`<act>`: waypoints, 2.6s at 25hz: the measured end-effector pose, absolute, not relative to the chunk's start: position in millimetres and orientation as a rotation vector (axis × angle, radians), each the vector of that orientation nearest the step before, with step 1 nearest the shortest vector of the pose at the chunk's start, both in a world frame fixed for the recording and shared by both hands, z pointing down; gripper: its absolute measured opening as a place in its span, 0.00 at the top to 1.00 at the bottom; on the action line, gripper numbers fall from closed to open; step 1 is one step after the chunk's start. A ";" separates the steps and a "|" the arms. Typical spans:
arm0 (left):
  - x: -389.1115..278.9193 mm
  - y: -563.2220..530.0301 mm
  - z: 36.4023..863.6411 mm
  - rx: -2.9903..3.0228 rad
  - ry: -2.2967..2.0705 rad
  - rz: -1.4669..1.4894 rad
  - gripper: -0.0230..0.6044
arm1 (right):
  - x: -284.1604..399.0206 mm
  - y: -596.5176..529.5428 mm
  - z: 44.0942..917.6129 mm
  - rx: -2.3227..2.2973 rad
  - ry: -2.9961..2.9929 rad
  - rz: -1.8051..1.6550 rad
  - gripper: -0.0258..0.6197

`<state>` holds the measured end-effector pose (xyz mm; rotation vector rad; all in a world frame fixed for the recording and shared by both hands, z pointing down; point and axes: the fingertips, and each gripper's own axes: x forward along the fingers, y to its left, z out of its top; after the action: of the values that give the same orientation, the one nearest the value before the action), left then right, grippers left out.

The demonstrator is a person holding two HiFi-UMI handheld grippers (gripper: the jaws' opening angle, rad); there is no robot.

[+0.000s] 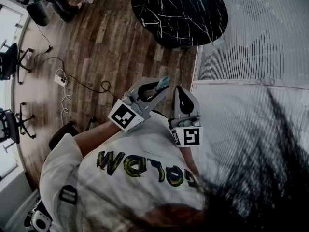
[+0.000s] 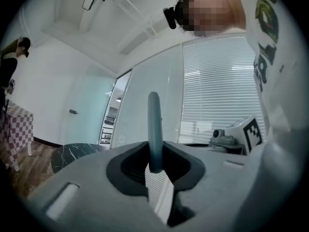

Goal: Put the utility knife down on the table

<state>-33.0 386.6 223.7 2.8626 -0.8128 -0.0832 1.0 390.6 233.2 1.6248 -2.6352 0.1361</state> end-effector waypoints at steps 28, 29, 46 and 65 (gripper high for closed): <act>8.9 262.9 259.4 2.790 -0.814 -0.027 0.85 | 49.8 280.0 255.5 1.675 -2.594 0.127 0.96; 7.3 250.6 259.8 2.785 -0.814 -0.024 0.85 | 47.5 268.0 253.2 1.671 -2.586 0.106 0.96; -47.2 53.8 251.2 2.730 -0.834 -0.041 0.85 | 1.1 65.7 243.2 1.622 -2.525 0.113 0.96; -27.7 -26.6 271.8 2.730 -0.718 0.006 0.85 | 18.0 -11.5 262.3 1.702 -2.467 0.189 0.96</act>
<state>-27.7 -26.6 271.8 2.7301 -0.7181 0.0061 18.0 -11.5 262.3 1.7016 -2.4666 0.1890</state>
